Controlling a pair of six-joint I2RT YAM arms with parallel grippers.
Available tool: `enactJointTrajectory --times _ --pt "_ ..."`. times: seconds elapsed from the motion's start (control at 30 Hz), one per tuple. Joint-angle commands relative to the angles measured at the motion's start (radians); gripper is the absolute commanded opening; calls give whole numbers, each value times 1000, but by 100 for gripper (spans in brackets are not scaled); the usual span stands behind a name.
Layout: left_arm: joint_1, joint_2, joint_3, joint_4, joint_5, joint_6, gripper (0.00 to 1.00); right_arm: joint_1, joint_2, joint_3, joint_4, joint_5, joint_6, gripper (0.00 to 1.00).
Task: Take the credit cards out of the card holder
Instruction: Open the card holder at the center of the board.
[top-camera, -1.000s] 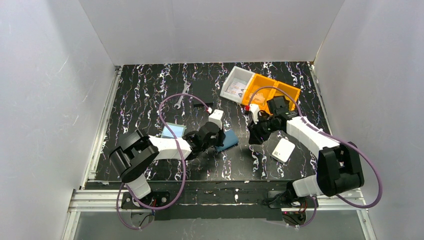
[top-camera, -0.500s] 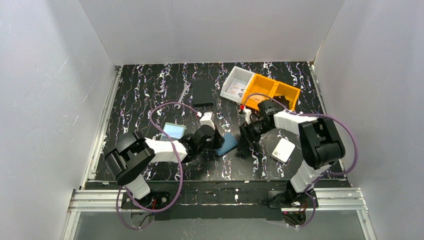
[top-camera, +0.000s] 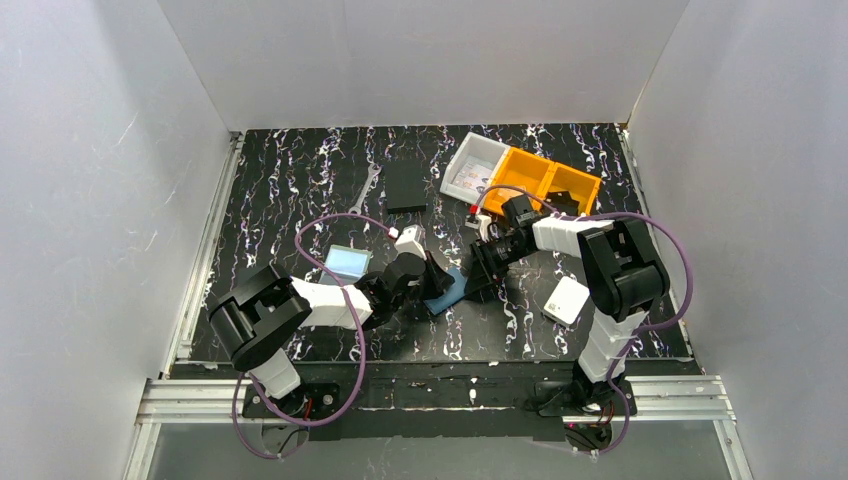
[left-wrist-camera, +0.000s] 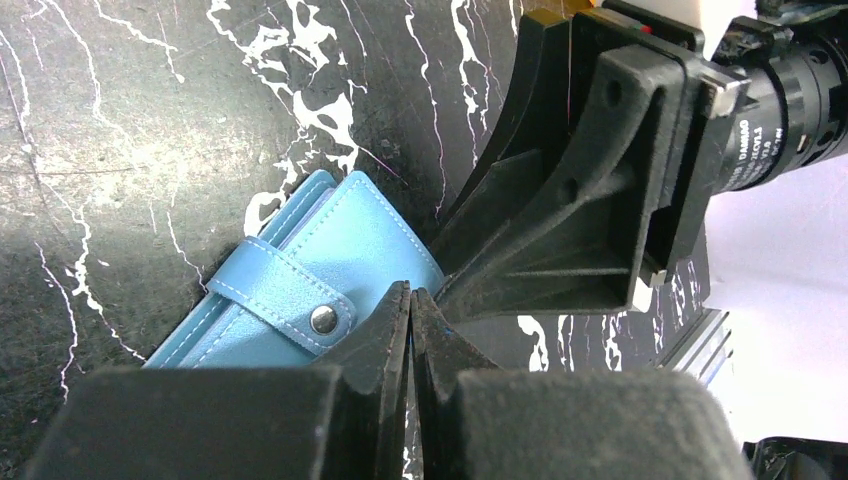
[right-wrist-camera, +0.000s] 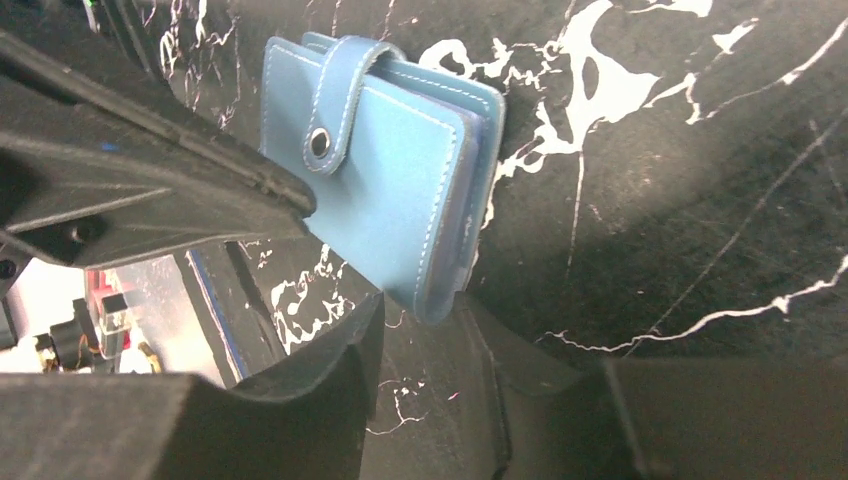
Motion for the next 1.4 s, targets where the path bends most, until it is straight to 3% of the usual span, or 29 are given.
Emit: enactJointTrajectory --times 0.0,0.03,0.07,0.1,0.17,0.2,0.27,0.4,0.6,0.7,0.83,0.93,1.23,1.37 --pt "-1 -74 -11 19 -2 61 0 5 38 -10 15 158 3 37" --pt "-1 -93 -12 15 4 110 6 3 35 -9 13 164 2 34" --pt "-2 -117 -13 -6 7 164 21 1 31 -9 13 169 -1 31" --pt "-3 -142 -9 -47 7 213 43 -2 27 -11 13 172 -3 26" --pt "-2 -200 10 -154 23 344 69 -3 25 -9 11 175 -9 18" --pt "-1 -228 19 -204 38 404 80 -2 28 -6 7 175 -11 16" --pt "-2 -269 28 -272 81 548 93 -2 37 0 0 171 -18 13" --pt "-7 -283 43 -368 131 783 91 -2 56 8 -11 157 -27 10" --pt "-32 -206 77 -368 150 1106 81 -2 63 15 -20 137 -34 10" --pt "-32 -140 121 -368 156 1196 78 -2 67 18 -26 132 -37 10" --pt "-32 -65 170 -366 157 1262 72 -2 70 20 -29 131 -39 10" --pt "-31 -28 190 -359 114 1270 62 -2 73 23 -31 128 -41 10" --pt "-31 23 195 -333 21 1289 60 -2 78 25 -39 127 -48 10" --pt "-30 41 198 -329 -18 1286 49 -3 80 25 -41 130 -50 10"
